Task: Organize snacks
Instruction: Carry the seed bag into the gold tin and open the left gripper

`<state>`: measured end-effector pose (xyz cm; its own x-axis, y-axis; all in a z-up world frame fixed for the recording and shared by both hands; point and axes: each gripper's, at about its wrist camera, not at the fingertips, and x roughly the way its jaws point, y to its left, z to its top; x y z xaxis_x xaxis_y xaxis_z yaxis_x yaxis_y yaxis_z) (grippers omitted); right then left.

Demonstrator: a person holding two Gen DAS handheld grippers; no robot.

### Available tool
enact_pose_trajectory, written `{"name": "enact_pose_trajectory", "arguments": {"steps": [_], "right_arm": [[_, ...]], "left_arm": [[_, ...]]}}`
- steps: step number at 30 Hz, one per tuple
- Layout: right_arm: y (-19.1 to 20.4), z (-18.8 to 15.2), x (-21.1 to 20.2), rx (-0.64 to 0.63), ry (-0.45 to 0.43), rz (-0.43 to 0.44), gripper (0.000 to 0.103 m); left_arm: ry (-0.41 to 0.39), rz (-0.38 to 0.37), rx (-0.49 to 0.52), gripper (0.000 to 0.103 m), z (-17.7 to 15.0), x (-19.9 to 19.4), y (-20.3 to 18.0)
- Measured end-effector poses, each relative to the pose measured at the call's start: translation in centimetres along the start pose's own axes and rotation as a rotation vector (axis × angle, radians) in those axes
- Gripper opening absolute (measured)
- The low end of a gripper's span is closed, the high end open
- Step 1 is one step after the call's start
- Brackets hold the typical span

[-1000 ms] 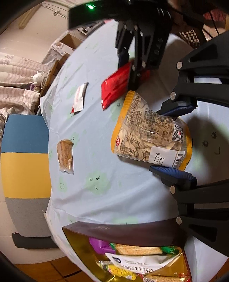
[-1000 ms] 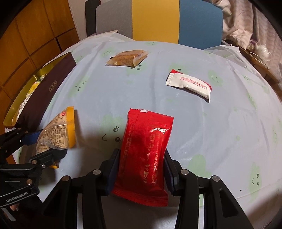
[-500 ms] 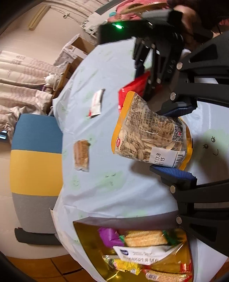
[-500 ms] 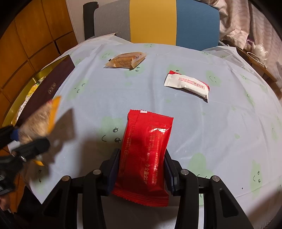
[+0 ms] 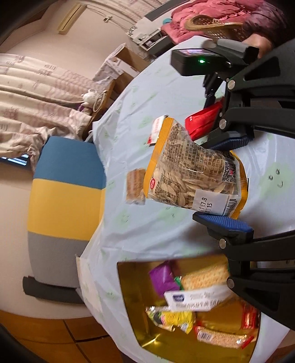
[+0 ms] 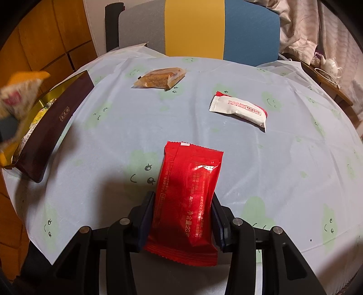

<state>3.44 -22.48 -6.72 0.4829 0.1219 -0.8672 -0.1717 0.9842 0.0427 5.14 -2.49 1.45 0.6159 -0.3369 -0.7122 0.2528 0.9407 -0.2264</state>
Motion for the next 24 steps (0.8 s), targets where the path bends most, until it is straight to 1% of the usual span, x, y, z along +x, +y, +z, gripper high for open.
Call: {"name": "enact_pose_trajectory", "arguments": {"steps": [7,14,17,18,21,24], "right_arm": [[0.0,-0.1,0.0,0.004,-0.006,-0.002,0.046],[0.0,-0.2,0.0,0.010,-0.013,-0.003,0.046],[0.0,-0.1,0.0,0.008,-0.014,-0.006,0.046],[0.0,-0.2,0.0,0.008,-0.016,-0.005,0.046],[-0.1,-0.2,0.0,0.011,-0.021,-0.004,0.046],[-0.1,-0.3,0.0,0.012,-0.024,-0.001,0.046]], "left_arm": [[-0.048,0.057,-0.096,0.050,0.9,-2.3,4.4],[-0.081,0.147,-0.183,0.051,0.8,-4.2,9.5],[-0.090,0.176,-0.290,0.050,0.5,-5.4,13.2],[-0.094,0.190,-0.310,0.050,0.3,-5.7,13.9],[-0.120,0.249,-0.395,0.050,-0.3,-7.1,17.3],[-0.128,0.296,-0.444,0.050,-0.8,-8.0,19.5]]}}
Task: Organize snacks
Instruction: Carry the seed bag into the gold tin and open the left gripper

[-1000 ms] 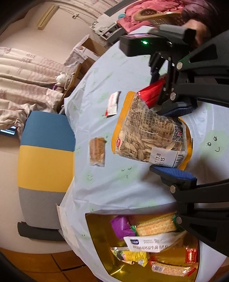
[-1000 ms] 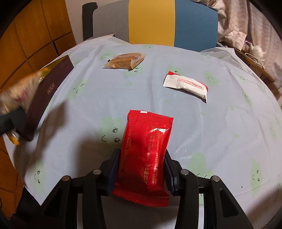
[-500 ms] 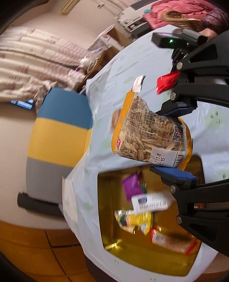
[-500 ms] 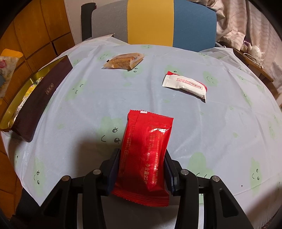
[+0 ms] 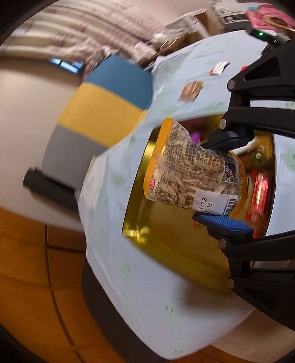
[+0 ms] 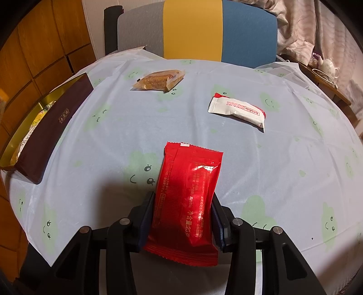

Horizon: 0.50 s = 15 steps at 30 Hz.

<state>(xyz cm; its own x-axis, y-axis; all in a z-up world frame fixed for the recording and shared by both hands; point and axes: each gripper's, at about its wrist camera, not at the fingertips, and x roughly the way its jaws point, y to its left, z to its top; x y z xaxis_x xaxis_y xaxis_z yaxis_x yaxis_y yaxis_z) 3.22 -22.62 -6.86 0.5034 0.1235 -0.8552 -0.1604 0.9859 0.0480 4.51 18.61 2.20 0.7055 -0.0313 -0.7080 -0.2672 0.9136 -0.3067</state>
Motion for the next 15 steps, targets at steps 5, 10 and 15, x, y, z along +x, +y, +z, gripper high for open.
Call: {"name": "enact_pose_trajectory", "arguments": {"steps": [5,10,15], "right_arm": [[0.1,0.0,0.0,0.002,0.000,-0.004,0.046],[0.1,0.0,0.0,0.002,0.001,-0.006,0.046],[0.1,0.1,0.1,-0.002,0.010,-0.010,0.046]], "left_arm": [[0.024,0.039,-0.065,0.050,0.4,1.0,2.5],[0.093,0.059,-0.069,0.051,-0.7,4.1,2.2],[0.173,0.096,-0.046,0.052,-1.2,7.7,1.4]]}}
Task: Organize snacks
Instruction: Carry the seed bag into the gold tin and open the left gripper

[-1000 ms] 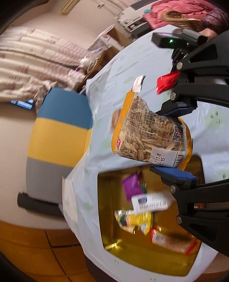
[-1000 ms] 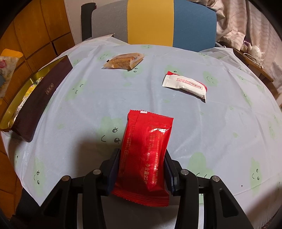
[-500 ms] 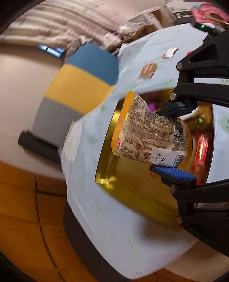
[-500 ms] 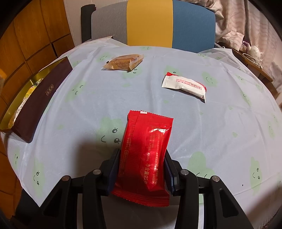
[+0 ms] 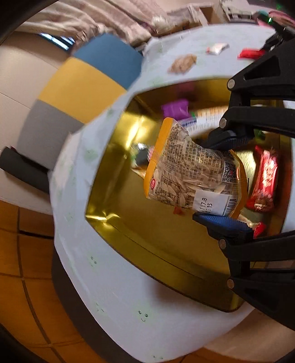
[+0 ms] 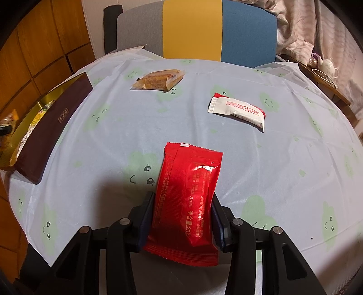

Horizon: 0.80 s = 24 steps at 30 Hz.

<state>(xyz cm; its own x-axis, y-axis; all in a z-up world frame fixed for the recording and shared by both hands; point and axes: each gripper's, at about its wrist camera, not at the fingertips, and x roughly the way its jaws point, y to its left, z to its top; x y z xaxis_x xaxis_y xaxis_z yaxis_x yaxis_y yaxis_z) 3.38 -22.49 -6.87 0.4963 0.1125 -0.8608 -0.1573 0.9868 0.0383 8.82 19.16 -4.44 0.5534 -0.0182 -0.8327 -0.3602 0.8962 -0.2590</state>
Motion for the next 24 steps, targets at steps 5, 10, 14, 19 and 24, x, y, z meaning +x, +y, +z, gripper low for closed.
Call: {"name": "enact_pose_trajectory", "arguments": {"steps": [5,10,14,19,24], "right_arm": [[0.1,0.0,0.1,0.004,-0.001,-0.003,0.046],[0.1,0.0,0.1,0.003,-0.002,-0.003,0.046],[0.1,0.0,0.1,0.005,-0.004,-0.003,0.046],[0.1,-0.1,0.1,0.007,-0.006,-0.004,0.046],[0.1,-0.1,0.1,0.009,-0.012,-0.004,0.046]], "left_arm": [[0.016,0.034,0.047,0.053,-1.0,1.4,-0.9],[0.016,0.060,0.081,0.054,-2.0,1.1,-1.5],[0.017,0.077,0.085,0.054,-2.2,0.9,-1.4],[0.014,0.089,0.105,0.054,-2.4,0.4,-1.9],[0.004,0.090,0.128,0.054,-2.9,-0.1,-2.4]]}}
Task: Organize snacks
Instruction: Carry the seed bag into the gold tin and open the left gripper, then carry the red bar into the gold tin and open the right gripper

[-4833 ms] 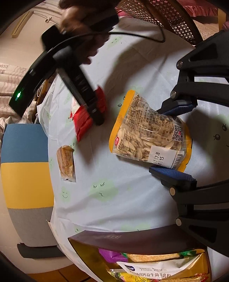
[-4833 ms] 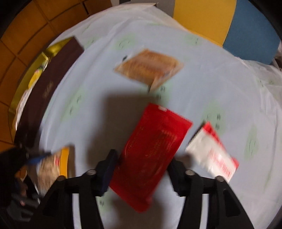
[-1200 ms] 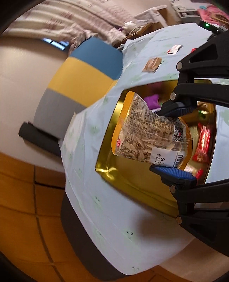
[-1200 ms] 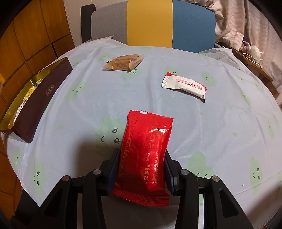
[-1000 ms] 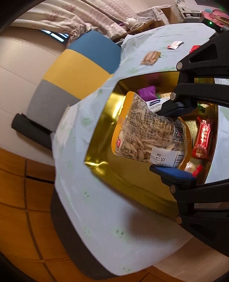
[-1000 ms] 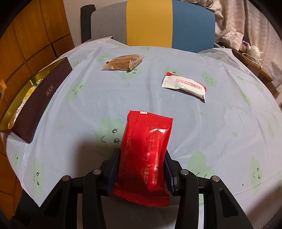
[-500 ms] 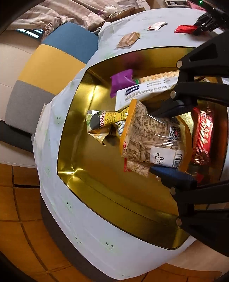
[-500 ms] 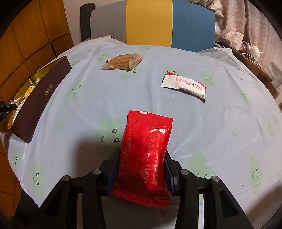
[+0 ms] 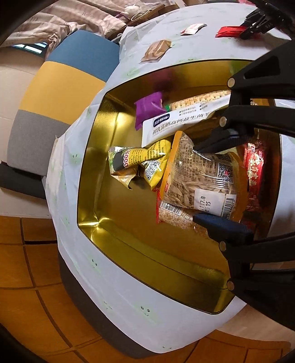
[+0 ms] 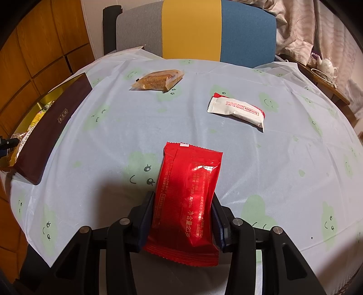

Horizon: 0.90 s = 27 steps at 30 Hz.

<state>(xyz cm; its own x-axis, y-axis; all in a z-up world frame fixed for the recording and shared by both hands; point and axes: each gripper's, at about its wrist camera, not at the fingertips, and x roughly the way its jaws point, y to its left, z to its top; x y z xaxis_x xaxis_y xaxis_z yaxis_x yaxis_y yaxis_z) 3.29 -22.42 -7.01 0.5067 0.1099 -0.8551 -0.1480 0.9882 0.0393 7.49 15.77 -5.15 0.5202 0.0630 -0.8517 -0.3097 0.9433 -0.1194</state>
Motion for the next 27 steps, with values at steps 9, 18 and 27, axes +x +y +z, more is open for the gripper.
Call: {"name": "enact_pose_trajectory", "arguments": {"steps": [9,18,27], "right_arm": [[0.0,-0.2,-0.2,0.004,-0.008,-0.004,0.046],[0.1,-0.2,-0.2,0.011,-0.012,-0.010,0.046],[0.2,-0.1,-0.2,0.013,-0.009,-0.019,0.046]], "left_arm": [[-0.035,0.025,0.033,0.054,-0.3,-0.6,-0.3],[-0.092,0.023,0.052,0.054,-0.4,-3.0,-0.8],[-0.132,0.004,0.068,0.054,-1.0,-5.2,-1.0]]}}
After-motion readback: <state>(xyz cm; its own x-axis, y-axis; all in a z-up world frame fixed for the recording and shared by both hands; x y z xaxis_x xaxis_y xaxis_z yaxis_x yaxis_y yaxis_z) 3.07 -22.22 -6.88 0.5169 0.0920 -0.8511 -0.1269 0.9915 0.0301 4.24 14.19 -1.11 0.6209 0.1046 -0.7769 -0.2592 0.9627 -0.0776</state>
